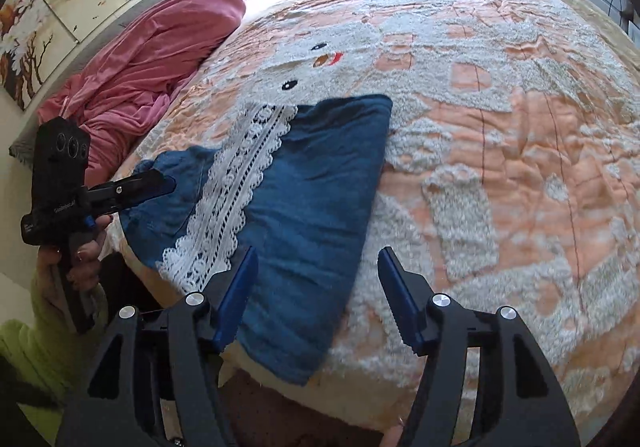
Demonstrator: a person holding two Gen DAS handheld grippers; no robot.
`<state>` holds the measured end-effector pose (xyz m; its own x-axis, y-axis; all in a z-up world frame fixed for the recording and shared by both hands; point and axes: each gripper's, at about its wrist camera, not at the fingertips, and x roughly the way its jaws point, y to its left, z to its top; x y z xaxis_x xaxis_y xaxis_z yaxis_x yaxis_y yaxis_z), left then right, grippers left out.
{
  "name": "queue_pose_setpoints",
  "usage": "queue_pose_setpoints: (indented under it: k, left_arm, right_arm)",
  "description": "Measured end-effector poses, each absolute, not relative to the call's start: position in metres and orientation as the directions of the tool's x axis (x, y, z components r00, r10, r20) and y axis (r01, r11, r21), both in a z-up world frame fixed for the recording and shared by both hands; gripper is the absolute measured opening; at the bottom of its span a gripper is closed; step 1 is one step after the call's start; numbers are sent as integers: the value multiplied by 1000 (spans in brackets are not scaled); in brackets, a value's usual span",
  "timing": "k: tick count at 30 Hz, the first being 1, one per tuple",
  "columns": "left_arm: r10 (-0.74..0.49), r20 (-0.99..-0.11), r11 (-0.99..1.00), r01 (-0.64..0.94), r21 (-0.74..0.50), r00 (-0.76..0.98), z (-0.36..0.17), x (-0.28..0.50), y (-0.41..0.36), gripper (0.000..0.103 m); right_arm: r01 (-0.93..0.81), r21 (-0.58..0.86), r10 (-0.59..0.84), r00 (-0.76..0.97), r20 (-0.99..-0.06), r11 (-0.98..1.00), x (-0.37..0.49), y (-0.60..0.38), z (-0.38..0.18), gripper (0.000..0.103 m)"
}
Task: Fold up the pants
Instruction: 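Lay the lace leg onto the other leg with the right gripper and release, then pinch the lace trim with the left gripper and smooth it flat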
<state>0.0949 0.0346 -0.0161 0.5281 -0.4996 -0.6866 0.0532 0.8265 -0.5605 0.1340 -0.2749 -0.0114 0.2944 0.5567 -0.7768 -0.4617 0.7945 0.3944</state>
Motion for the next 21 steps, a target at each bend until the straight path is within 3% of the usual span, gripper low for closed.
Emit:
queue_pose_setpoints:
  k: [12,14,15,16,18,21]
  left_arm:
    - [-492,-745,843,33,-537,451,-32,63,2,52]
    - [-469,-765,861,36,-508,442,-35,63,-5,47]
    - [-447,-777,876,41,-481,443,-36,63,-9,32]
    - [-425,-787,889,46,-455,448,-37,63,-12,12]
    - [-398,-807,906,48,-421,437,-39,63,-17,3]
    - [-338,-825,937,74,-343,454,-37,57,-20,2]
  right_arm:
    - [-428,443,567,223,-793,788,102,-280,-30,63]
    - [-433,441,563,209,-800,786,101,-278,-33,62]
    - [-446,438,565,206,-799,781,100,-276,-34,46]
    - [-467,434,570,200,-797,770,98,-273,-34,22]
    - [-503,395,553,213,-805,769,93,-266,-32,18]
    - [-539,351,535,232,-812,766,85,-264,-27,17]
